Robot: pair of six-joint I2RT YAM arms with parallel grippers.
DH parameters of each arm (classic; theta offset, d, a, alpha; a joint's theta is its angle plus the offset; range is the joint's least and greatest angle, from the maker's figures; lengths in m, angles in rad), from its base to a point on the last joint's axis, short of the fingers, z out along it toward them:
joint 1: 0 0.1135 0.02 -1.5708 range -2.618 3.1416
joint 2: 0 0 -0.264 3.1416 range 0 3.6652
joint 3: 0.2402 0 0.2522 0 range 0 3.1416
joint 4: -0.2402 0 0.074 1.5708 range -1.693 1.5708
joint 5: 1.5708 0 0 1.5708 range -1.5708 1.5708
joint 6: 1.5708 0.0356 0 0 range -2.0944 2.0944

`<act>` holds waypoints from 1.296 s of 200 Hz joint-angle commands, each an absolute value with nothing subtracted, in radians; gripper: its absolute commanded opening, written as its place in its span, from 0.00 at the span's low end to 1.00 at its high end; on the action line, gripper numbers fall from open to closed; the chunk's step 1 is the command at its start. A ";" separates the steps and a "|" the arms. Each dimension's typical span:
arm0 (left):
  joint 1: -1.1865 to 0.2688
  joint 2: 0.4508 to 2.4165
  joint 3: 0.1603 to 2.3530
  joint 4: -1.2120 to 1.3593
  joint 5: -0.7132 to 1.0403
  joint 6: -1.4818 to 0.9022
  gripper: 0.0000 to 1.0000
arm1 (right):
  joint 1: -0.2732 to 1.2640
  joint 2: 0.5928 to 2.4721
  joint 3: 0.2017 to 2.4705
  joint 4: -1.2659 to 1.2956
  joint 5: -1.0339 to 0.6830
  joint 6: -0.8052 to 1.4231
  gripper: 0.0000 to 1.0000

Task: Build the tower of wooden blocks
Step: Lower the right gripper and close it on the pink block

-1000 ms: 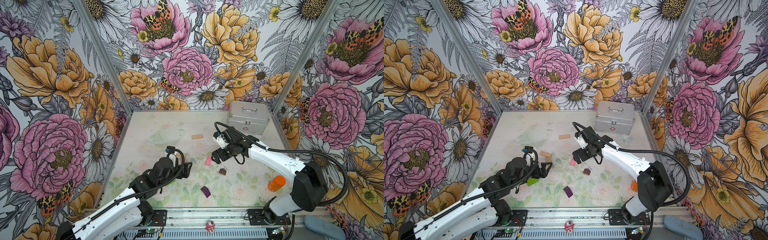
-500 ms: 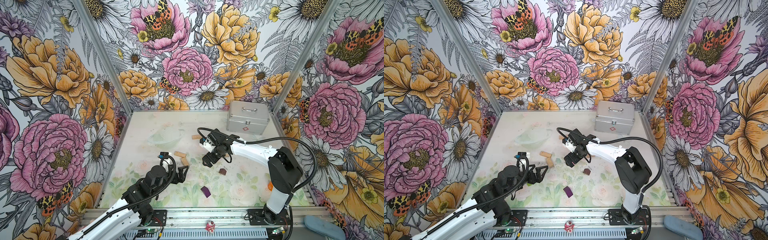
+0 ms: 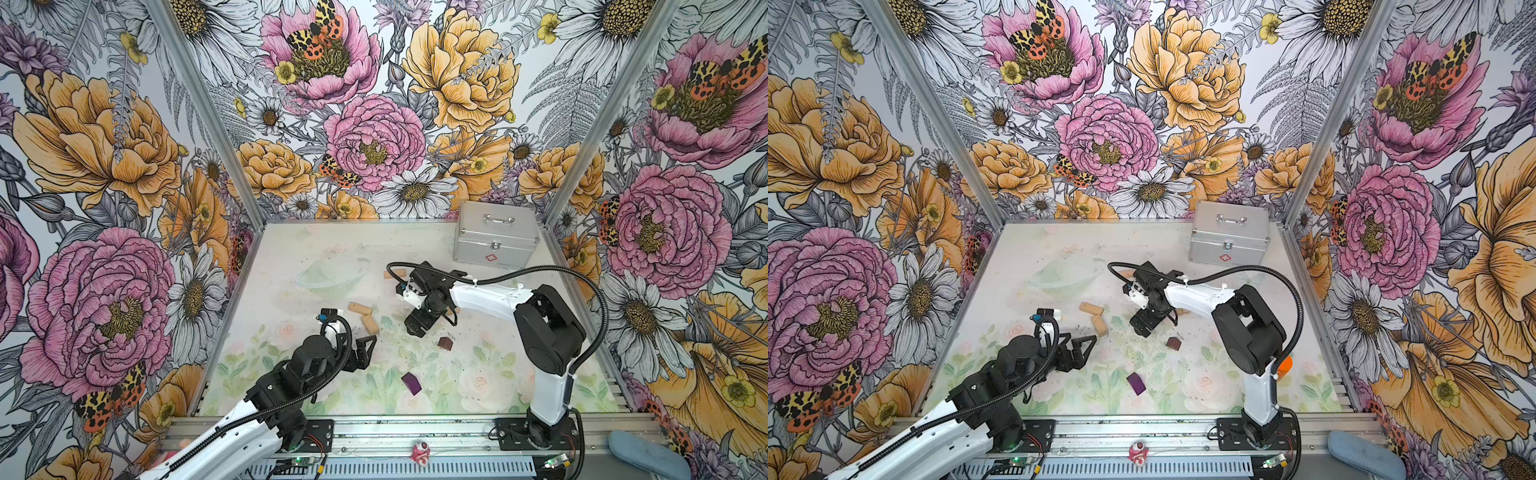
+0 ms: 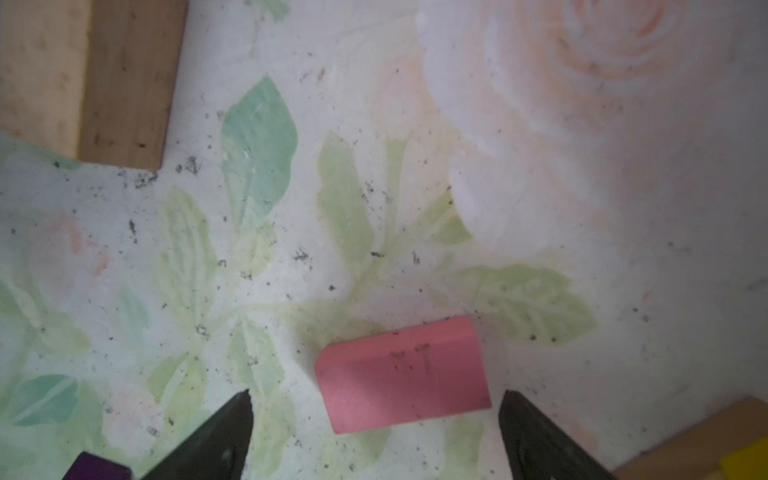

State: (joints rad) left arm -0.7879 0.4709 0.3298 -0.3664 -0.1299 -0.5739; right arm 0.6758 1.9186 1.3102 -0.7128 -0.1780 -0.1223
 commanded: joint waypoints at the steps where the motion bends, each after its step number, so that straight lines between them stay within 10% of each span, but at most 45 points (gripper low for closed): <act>1: -0.790 0.463 0.324 -0.344 -0.107 -0.554 0.99 | 0.676 1.943 1.334 -0.701 -0.144 -0.166 0.96; 127: -0.778 0.460 0.322 -0.347 -0.117 -0.543 0.99 | 0.676 2.008 1.372 -0.705 -0.108 -0.214 0.95; 198: -0.768 0.468 0.326 -0.336 -0.113 -0.536 0.99 | 0.677 2.019 1.389 -0.701 -0.007 -0.162 0.60; 259: -0.769 0.465 0.328 -0.342 -0.112 -0.538 0.99 | 0.677 2.028 1.411 -0.705 0.000 -0.012 0.59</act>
State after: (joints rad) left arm -0.7753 0.4709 0.3298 -0.3611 -0.1226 -0.5663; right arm 0.6758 2.0037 1.3884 -0.7128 -0.0345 -0.1043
